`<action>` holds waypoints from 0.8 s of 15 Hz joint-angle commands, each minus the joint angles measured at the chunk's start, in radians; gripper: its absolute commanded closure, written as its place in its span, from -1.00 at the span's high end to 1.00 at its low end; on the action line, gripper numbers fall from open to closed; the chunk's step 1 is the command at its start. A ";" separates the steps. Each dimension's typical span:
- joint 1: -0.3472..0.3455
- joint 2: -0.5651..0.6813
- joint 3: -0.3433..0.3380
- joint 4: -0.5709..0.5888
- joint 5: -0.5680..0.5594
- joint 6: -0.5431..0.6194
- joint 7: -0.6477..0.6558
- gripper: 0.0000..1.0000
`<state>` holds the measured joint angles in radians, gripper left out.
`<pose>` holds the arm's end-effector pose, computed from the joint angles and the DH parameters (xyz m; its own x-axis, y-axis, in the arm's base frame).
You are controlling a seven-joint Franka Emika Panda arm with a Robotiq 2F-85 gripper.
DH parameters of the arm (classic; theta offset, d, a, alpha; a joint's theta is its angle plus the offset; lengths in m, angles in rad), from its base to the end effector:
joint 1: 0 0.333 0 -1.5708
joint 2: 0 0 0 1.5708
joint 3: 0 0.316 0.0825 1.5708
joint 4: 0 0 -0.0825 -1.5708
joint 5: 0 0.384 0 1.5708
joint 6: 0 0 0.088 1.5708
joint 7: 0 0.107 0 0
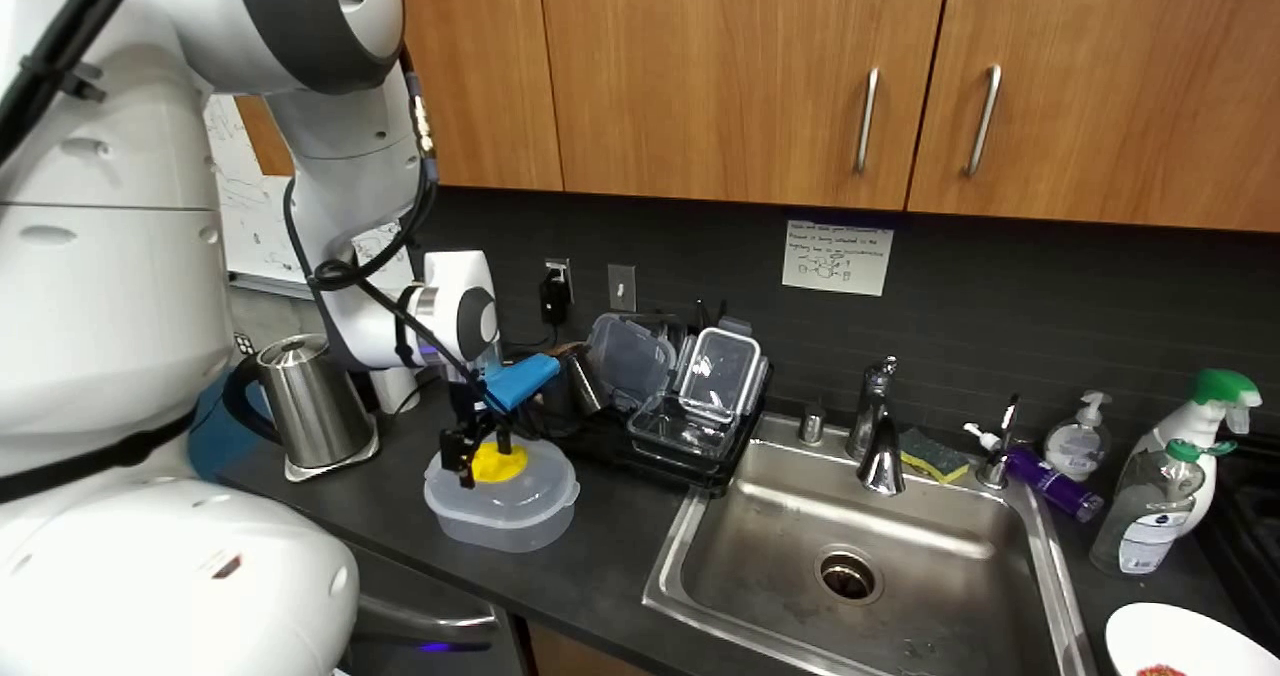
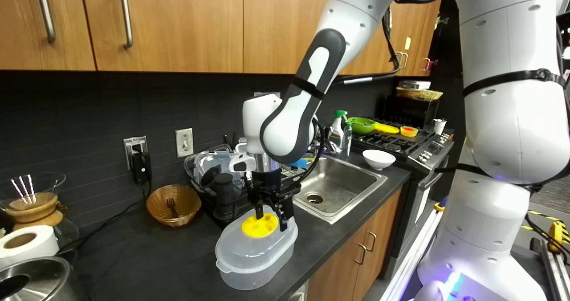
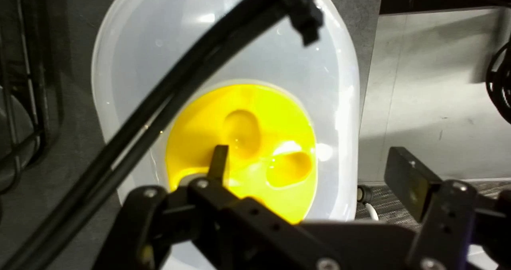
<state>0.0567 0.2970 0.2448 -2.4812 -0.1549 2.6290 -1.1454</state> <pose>0.4335 0.1462 0.1669 -0.0137 0.9990 -0.0425 0.9917 0.0082 -0.1281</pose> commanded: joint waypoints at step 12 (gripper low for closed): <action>0.024 0.033 -0.006 0.077 -0.001 -0.116 0.004 1.00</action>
<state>0.0739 0.3171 0.2435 -2.4237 -0.1560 2.5316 -1.1456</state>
